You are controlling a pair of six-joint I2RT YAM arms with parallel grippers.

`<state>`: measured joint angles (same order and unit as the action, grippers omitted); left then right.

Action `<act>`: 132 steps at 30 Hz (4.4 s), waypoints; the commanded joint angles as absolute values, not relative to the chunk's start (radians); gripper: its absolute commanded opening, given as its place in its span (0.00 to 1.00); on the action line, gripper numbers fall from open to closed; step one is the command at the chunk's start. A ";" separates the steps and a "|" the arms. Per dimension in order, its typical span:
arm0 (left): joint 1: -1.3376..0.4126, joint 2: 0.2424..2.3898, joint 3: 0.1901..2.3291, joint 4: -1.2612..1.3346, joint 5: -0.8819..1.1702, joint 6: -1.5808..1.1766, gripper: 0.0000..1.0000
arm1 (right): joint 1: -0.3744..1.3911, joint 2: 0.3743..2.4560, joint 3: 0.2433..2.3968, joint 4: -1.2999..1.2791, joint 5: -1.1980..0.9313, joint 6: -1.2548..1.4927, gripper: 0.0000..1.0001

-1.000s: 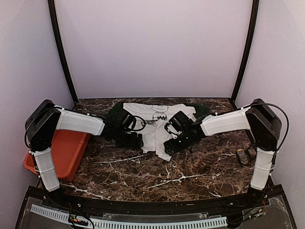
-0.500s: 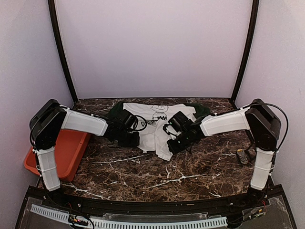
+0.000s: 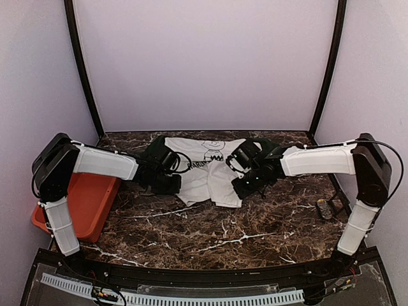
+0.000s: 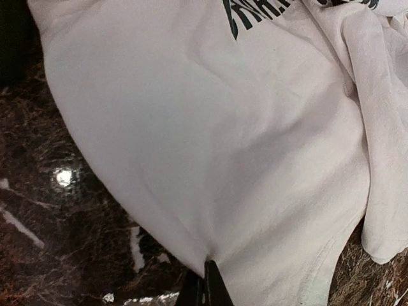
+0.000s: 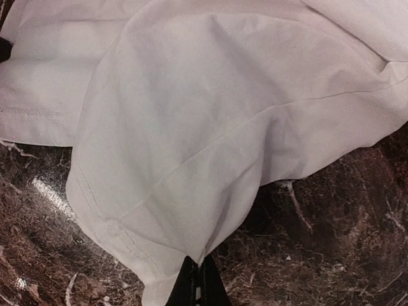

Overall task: Pin the brooch onto the clothing
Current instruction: Flatten out the crumpled clothing at the center of the board.

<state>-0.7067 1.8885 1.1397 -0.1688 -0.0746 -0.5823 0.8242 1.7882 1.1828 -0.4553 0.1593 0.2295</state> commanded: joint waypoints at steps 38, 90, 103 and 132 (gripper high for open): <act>-0.620 1.388 1.001 -0.657 -0.116 -0.311 0.59 | 0.787 1.555 1.235 -0.947 0.333 0.111 0.63; -0.326 2.448 2.132 -0.446 0.347 0.174 0.62 | 0.408 2.442 2.032 -0.315 -0.367 -0.535 0.72; -0.324 2.440 2.101 -0.467 0.433 0.174 0.23 | 0.402 2.403 1.962 -0.311 -0.468 -0.578 0.30; -0.324 2.027 1.514 -0.191 0.444 0.188 0.16 | 0.370 2.321 1.876 -0.377 -0.671 -0.611 0.19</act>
<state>-0.3229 2.0781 1.5818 -0.1829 0.4362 0.1608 0.3649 2.3734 1.9224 -0.3340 -0.6052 -0.5972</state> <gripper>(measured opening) 0.154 0.269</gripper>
